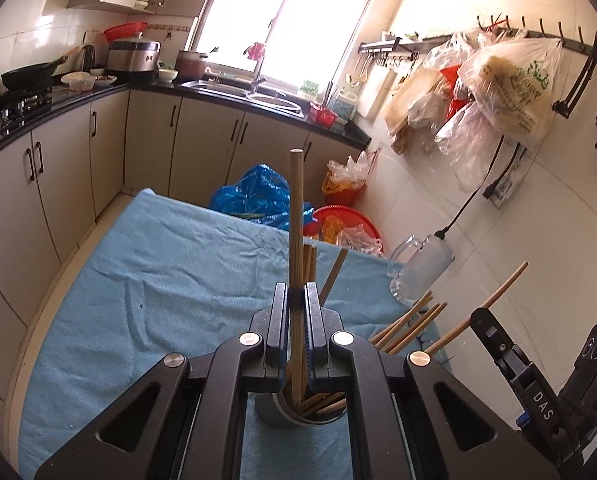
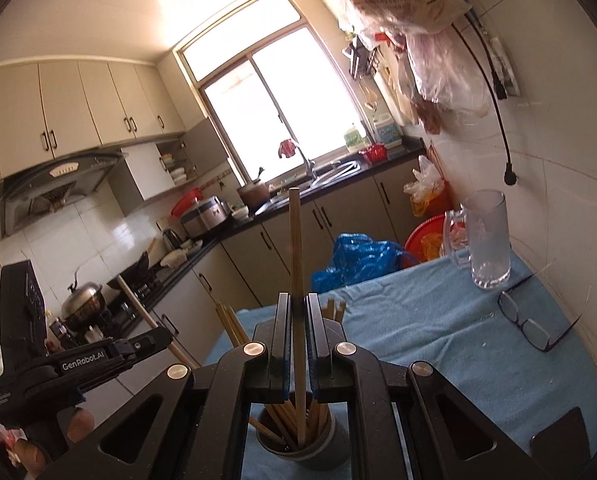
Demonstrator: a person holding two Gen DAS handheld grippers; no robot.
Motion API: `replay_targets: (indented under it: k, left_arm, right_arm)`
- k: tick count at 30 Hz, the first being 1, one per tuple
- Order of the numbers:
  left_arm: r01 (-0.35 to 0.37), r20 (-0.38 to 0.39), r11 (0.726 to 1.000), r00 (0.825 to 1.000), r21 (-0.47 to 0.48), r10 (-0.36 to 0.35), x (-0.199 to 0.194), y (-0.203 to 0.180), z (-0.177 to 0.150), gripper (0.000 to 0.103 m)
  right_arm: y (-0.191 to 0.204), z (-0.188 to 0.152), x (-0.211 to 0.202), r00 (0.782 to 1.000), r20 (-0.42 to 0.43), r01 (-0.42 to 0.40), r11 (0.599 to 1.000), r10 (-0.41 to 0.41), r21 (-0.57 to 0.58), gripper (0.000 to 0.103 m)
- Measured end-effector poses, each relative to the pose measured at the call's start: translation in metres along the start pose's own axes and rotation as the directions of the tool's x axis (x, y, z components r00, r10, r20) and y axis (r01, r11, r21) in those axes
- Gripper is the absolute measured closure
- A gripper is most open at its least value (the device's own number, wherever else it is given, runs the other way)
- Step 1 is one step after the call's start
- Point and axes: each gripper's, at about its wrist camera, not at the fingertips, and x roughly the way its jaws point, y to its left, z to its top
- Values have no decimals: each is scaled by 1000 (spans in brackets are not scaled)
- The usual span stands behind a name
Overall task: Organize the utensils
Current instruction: 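Lower the left tool's chopstick into the cup while the right tool lowers its own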
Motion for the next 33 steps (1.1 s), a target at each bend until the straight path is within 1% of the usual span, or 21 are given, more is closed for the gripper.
replay_targets:
  k: [13, 19, 25, 33]
  left_arm:
    - [-21, -84, 1000, 996, 10, 22, 33, 11, -22, 96]
    - [-19, -83, 999, 996, 32, 21, 35, 10, -25, 96]
    - [-12, -83, 999, 996, 46, 15, 37, 7, -26, 96]
    - [-23, -86, 998, 996, 57, 28, 41, 5, -27, 96]
  right_arm:
    - [-11, -32, 28, 995, -99, 21, 1000, -21, 2, 95]
    - [-15, -41, 39, 991, -133, 31, 1000, -30, 3, 96]
    - [-19, -45, 44, 989, -146, 34, 999, -33, 5, 96]
    - [-21, -49, 50, 984, -176, 27, 1000, -24, 11, 95]
